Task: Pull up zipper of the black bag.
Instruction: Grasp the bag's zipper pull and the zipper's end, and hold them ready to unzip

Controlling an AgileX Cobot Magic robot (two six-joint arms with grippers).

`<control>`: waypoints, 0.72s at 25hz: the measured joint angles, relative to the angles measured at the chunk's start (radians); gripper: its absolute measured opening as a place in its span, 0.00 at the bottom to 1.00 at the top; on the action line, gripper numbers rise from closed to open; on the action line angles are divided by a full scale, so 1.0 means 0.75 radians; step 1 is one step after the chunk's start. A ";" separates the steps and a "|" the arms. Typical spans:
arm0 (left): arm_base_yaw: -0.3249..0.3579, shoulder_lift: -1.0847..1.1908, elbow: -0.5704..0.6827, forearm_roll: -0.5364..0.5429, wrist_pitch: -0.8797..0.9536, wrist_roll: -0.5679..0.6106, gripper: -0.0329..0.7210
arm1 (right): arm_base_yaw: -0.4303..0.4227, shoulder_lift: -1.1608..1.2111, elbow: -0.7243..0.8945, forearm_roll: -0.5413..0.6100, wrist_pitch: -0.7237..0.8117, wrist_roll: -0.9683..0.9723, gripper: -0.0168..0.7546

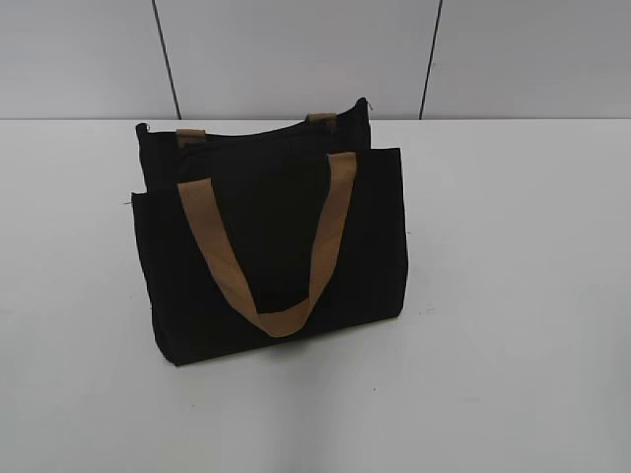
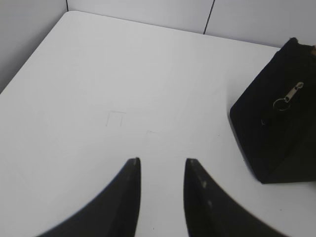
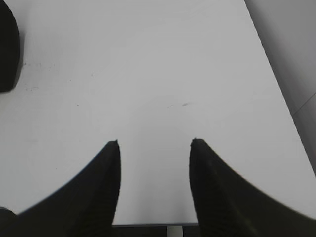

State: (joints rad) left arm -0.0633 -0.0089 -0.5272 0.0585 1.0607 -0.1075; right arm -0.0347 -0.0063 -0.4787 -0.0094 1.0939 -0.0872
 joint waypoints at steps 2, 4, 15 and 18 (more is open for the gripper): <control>0.000 0.000 0.000 0.000 0.000 0.000 0.35 | 0.000 0.000 0.000 0.000 0.000 0.000 0.49; 0.000 0.000 0.000 0.000 0.000 0.000 0.35 | 0.000 0.000 0.000 0.000 0.000 0.000 0.49; 0.000 0.002 0.000 0.000 0.000 0.000 0.35 | 0.000 0.000 0.000 0.000 0.000 0.000 0.49; 0.000 0.058 -0.002 0.007 -0.006 0.000 0.35 | 0.000 0.000 0.000 0.000 0.000 0.000 0.49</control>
State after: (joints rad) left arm -0.0633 0.0349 -0.5285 0.0636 1.0558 -0.1075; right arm -0.0347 -0.0063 -0.4787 -0.0094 1.0939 -0.0872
